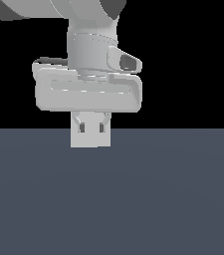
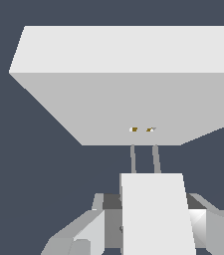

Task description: Plug the charger into the wall socket.

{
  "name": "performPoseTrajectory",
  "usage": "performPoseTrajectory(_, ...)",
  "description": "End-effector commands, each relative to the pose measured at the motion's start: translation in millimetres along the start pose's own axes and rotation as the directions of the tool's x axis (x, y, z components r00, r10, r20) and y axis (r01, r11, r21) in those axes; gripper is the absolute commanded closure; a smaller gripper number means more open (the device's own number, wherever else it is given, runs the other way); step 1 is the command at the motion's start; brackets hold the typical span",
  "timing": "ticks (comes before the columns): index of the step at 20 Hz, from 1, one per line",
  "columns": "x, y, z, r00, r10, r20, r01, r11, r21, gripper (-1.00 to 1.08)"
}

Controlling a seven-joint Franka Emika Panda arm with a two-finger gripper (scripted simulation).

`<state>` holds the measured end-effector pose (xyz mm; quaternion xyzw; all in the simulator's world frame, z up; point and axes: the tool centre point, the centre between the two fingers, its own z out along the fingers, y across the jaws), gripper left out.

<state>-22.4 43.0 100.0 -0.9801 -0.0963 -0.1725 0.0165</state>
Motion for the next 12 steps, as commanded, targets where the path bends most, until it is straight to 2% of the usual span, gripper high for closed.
performPoseTrajectory(1, 9.6, 0.0, 3.3, 1.000, 0.000, 0.000, 0.000, 1.000, 0.000, 1.08)
performPoseTrajectory(12, 26.4, 0.2, 9.6, 1.000, 0.001, 0.000, -0.001, 1.000, 0.001, 1.08)
